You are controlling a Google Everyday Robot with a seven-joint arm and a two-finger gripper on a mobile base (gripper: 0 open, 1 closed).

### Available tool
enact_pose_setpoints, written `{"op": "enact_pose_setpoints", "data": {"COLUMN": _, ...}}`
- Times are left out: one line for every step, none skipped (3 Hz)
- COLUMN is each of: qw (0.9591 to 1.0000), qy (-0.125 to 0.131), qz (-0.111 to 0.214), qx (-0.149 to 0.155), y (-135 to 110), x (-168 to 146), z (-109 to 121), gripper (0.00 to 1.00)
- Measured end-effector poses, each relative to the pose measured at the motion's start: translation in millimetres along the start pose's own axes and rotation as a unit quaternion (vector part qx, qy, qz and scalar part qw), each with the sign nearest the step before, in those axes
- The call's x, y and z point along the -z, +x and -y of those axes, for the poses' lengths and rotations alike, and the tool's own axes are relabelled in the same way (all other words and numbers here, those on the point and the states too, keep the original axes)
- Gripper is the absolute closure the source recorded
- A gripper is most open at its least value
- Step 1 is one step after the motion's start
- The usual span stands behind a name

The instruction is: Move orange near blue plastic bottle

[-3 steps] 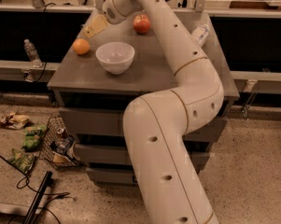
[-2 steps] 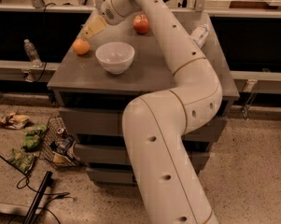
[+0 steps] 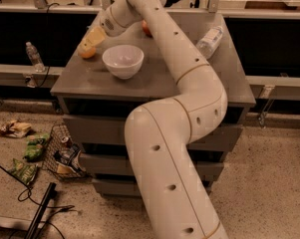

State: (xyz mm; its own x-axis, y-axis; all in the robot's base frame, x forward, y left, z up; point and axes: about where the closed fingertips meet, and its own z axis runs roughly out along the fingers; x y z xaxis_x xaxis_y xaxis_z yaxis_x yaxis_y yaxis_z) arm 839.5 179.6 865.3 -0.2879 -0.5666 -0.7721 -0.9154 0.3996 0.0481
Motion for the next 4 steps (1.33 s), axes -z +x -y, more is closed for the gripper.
{"op": "enact_pose_setpoints", "data": {"qw": 0.9997, "qy": -0.025, "qz": -0.004, "qx": 0.0, "y": 7, "x": -21, "z": -10, "gripper": 0.02}}
{"op": "enact_pose_setpoints", "data": {"qw": 0.9993, "qy": -0.037, "qz": 0.003, "qx": 0.01, "y": 7, "x": -35, "z": -15, "gripper": 0.23}}
{"op": "enact_pose_setpoints", "data": {"qw": 0.9988, "qy": -0.041, "qz": 0.012, "qx": 0.023, "y": 3, "x": -42, "z": -17, "gripper": 0.47}}
{"op": "enact_pose_setpoints", "data": {"qw": 0.999, "qy": -0.03, "qz": 0.026, "qx": 0.022, "y": 0, "x": -28, "z": -7, "gripper": 0.7}}
